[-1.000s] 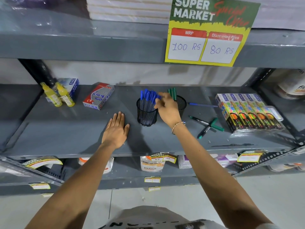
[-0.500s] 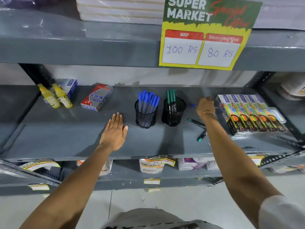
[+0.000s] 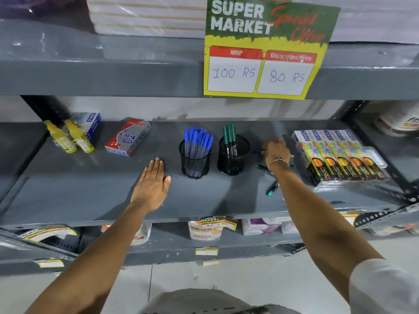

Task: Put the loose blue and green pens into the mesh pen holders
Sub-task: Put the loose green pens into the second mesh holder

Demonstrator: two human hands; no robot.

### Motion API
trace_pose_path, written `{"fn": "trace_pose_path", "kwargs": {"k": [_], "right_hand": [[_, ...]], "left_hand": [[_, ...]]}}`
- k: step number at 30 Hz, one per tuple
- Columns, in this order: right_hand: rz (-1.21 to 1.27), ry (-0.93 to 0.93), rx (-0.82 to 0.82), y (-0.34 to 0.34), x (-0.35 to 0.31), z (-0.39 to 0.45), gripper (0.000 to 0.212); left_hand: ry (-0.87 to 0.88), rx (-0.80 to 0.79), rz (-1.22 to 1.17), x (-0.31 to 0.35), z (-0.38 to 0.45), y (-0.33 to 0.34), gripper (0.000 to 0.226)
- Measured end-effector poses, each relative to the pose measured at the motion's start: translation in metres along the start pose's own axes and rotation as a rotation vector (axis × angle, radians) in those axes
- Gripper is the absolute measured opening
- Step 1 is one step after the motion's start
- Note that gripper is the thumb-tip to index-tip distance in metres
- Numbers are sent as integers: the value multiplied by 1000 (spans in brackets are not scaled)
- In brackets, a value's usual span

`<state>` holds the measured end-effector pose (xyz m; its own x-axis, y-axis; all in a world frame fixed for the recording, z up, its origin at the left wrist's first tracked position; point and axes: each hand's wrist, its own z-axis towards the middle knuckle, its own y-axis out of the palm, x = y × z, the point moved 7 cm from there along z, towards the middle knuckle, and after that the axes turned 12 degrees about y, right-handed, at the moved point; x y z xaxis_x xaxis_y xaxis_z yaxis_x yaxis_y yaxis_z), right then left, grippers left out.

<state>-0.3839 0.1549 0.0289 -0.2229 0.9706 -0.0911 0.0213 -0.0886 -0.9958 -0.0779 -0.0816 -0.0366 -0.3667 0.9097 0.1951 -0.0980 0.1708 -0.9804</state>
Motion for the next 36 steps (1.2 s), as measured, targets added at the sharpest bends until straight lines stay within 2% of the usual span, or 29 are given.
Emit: {"fn": "trace_pose_path", "kwargs": {"k": [4,7,10,14,16,19,22,25,28,31,34,36], "right_hand": [[181,-74,199,-27,-6,-18,23],[513,-36,333,-63,-5,-39,21],[927,4,372,-99,-8,-68,20],[1275,-112,416,-132,-30,-110,15],[1289,-141,299,-128,-51,-122,18],[1153,-226,118,-105,-85,-139,23],[1033,-315,74,-80,-109,-151,22],[938,-329,37,-60,-120,-152,21],[851,-322,82,-56,-119,-151,28],[834,-284,194,-65,-100,-144,34],[850,-166,290,-73,-62,-128,23],[817,-26,293,-68,-29,-113,17]], "left_hand": [[0,-11,0,1,-1,-1,63],[-2,-20,-7,1,0,-1,63],[-3,-25,-9,1,1,-1,62],[-1,-18,-3,2,0,-1,62],[-1,-21,11,2,0,-2,61],[4,-16,9,3,-1,-3,61],[13,-7,13,5,-1,-5,60],[14,-15,-4,3,0,-4,61],[17,-23,-4,2,1,-3,62],[21,-25,-2,1,0,-2,62],[17,-27,-14,0,0,-1,62],[13,-31,-18,0,0,-1,62]]}}
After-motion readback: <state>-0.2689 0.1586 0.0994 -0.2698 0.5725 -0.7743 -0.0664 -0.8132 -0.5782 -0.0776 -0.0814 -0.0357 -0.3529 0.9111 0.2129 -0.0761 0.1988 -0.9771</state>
